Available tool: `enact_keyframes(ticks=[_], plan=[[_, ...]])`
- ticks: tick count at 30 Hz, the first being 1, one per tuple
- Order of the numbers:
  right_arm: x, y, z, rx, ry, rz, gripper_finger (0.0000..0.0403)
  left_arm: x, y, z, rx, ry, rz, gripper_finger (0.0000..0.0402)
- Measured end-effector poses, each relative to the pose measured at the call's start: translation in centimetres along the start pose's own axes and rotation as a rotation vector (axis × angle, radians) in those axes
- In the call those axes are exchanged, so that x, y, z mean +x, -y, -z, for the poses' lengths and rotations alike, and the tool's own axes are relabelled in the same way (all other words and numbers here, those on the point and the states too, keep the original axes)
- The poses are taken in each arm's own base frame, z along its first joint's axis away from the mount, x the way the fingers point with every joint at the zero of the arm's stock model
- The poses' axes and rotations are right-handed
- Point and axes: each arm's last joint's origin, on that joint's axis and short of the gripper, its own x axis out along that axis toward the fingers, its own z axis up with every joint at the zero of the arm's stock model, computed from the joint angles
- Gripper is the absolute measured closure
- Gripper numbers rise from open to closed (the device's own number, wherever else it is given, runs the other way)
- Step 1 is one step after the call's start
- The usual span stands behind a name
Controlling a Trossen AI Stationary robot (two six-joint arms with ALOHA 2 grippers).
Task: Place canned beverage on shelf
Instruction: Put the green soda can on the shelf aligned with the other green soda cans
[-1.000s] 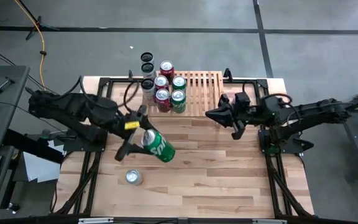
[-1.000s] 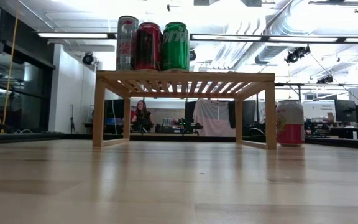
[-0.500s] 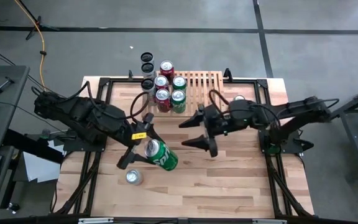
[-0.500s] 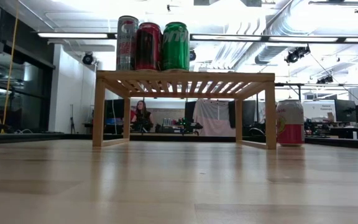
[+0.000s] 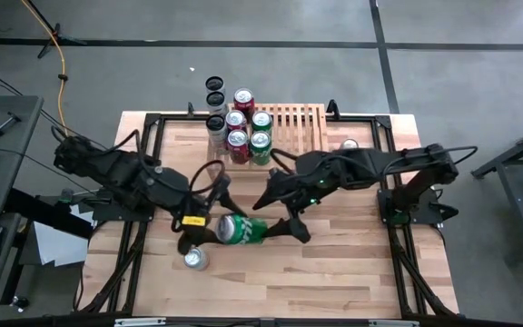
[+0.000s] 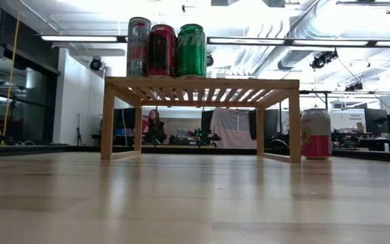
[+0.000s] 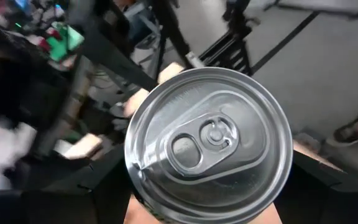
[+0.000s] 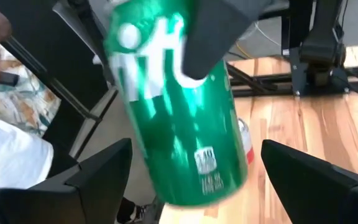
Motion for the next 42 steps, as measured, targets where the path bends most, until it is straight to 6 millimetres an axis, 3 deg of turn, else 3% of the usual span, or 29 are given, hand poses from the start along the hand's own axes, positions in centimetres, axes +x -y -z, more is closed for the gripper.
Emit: enact_keyframes(ticks=[8,15,23,42], plan=[[1.1,0.2,0.0,-0.001,0.012,-0.024,0.0059,1.9,0.3,0.3,0.125,-0.043,0.015,0.0116],[2.2,0.4,0.5,0.028,-0.029,-0.073,0.0059,2.3,0.3,0.5,0.225,-0.087,-0.028,0.0116],[3.0,0.7,0.9,0.021,-0.059,-0.106,0.0059,2.3,0.3,0.5,0.223,-0.085,-0.031,0.0116],[2.5,1.6,0.1,0.076,-0.004,-0.102,0.0059,1.5,0.2,0.5,0.154,-0.095,-0.057,0.0116]])
